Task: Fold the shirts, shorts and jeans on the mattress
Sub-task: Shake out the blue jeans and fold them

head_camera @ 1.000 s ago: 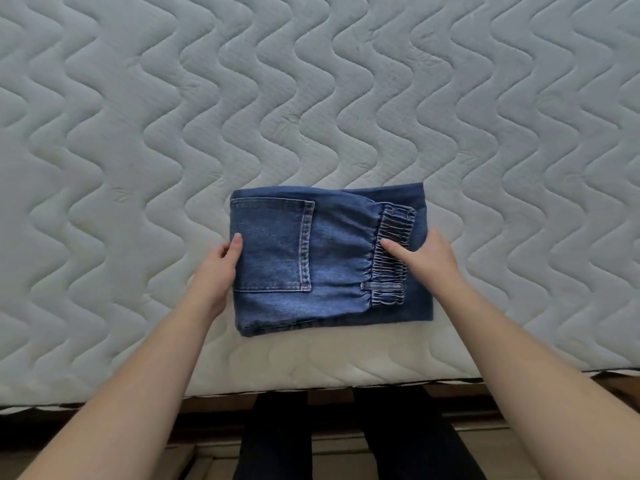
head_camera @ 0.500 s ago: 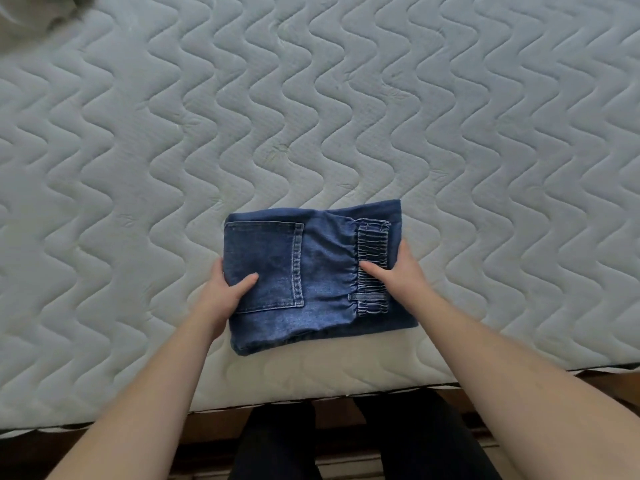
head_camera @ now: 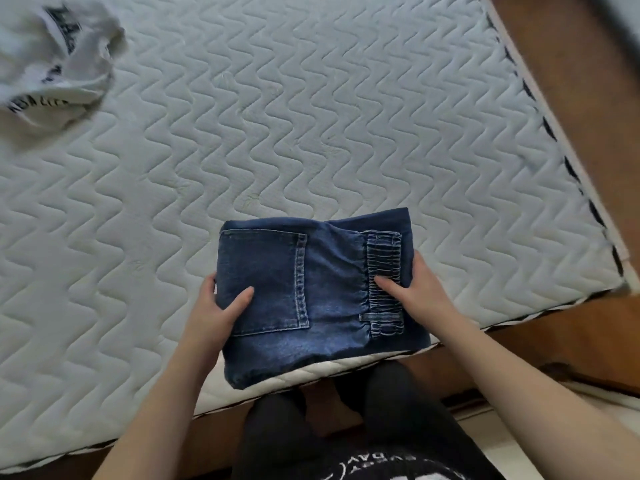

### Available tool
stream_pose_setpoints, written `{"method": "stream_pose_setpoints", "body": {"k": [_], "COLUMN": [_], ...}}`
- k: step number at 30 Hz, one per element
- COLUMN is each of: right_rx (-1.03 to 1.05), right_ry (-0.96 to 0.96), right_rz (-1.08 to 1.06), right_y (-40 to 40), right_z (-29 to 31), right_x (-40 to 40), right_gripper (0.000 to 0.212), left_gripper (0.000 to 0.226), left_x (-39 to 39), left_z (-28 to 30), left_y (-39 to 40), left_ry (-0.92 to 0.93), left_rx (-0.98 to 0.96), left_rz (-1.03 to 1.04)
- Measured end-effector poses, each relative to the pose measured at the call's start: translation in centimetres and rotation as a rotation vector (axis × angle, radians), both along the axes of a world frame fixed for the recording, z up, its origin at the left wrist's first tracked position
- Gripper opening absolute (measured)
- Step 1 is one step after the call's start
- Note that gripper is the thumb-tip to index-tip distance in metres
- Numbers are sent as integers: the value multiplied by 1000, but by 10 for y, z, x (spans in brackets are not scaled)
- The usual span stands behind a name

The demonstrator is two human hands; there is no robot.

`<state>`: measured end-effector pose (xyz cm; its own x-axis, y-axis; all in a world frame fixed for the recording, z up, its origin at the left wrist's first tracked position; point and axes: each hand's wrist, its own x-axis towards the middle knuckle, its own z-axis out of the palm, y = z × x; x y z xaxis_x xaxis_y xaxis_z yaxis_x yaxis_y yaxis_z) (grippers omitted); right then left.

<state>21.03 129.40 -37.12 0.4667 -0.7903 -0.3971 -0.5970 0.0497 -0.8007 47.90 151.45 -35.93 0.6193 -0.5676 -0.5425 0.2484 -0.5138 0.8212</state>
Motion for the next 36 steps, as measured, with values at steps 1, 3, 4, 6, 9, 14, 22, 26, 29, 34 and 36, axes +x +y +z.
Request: {"method": "stream_pose_setpoints", "body": {"k": [1,3,4,6,9,14,22,26,29,34,36], "right_rx": [-23,-49,-69,-115,-118,-174,-245,-238,-239,-200,-178], "right_ry": [2,-4,-4,-11,-38,-43,-78,-78,-97,-83,-77], "right_rz": [-13,-66,-102,-174,-305,-547,-874,-989,-1057,-1112,-1116], "right_y": [4,13,20,32,56,102,162,174,174,156,144], "right_z": [19,55,72,101,133,166,188,191,188,175,174], "right_x": [-8,-24,-32,-49,-74,-109,-156,-181,-203,-247,-266], "right_gripper": [56,54,52,51,54,64,68,65,65,65,63], "left_gripper": [47,47,50,58,60,48,45,44,46,44,45], "left_x": [-2,-7,-9,-11,-12,-24,-78,-112,-141,-197,-217], "left_z": [14,41,55,81,111,145,175,185,187,180,176], "left_y": [-3,-7,-9,-17,-33,-71,-119,-140,-160,-196,-208], "left_ry": [7,21,21,14,-6,-12,-4,-3,-6,-19,-21], "left_rx": [-20,-60,-66,-83,-109,-192,-283,-287,-280,-252,-236], "left_rz": [-26,-85,-115,-182,-330,-570,-847,-948,-1012,-1084,-1092]}}
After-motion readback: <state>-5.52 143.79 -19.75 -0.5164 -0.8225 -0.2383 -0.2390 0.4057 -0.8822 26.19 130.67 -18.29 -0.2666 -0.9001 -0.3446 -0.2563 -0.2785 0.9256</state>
